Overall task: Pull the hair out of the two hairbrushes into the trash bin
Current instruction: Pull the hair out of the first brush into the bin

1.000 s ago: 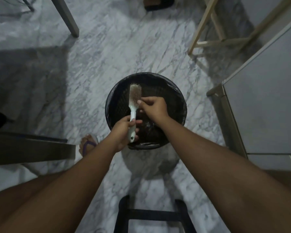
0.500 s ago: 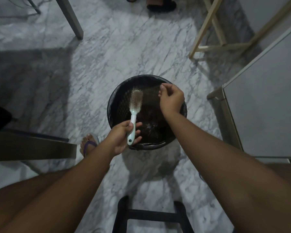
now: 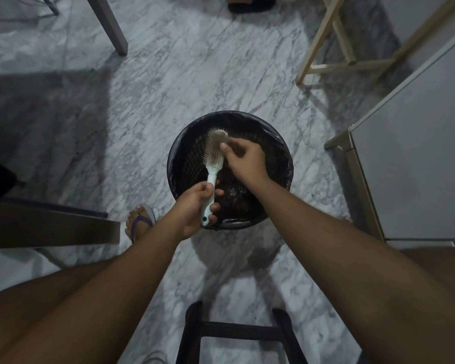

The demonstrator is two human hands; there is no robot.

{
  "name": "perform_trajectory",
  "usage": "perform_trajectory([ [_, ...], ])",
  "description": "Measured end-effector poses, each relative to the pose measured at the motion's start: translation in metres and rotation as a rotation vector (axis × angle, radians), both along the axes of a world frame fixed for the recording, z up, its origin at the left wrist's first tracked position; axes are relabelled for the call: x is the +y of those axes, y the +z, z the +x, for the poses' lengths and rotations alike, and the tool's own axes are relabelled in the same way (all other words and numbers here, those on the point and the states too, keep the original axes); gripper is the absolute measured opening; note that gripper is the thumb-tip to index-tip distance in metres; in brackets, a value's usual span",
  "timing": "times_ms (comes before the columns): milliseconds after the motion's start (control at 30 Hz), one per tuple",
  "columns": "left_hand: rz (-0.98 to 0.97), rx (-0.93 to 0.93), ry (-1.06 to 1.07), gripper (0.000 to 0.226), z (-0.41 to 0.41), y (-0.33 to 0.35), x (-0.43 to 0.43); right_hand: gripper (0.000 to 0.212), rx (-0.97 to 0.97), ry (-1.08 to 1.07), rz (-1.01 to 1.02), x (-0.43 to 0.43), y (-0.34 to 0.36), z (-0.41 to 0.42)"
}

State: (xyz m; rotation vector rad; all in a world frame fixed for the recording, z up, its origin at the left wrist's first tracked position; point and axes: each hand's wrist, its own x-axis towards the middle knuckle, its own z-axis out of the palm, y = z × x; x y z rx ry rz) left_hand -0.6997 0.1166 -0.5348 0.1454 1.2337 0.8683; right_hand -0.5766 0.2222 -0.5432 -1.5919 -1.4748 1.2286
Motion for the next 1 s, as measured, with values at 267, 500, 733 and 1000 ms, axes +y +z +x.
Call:
perform_trajectory([
  [267, -0.005, 0.033, 0.09, 0.019, -0.006, -0.006, -0.002, 0.014, 0.038, -0.121, 0.172, 0.002, 0.004, -0.008],
  [500, -0.063, 0.049, 0.189, 0.017, -0.005, -0.011, -0.004, 0.018, 0.188, -0.334, 0.355, 0.011, 0.02, -0.013],
  [733, -0.069, 0.032, 0.227, 0.017, -0.013, -0.014, -0.006, 0.019, 0.127, -0.543, 0.191, 0.016, 0.0, 0.011],
  [1000, -0.009, 0.08, 0.099, 0.021, -0.009, -0.005, -0.004, 0.071, -0.174, 0.139, -0.332, 0.0, -0.006, 0.031],
])
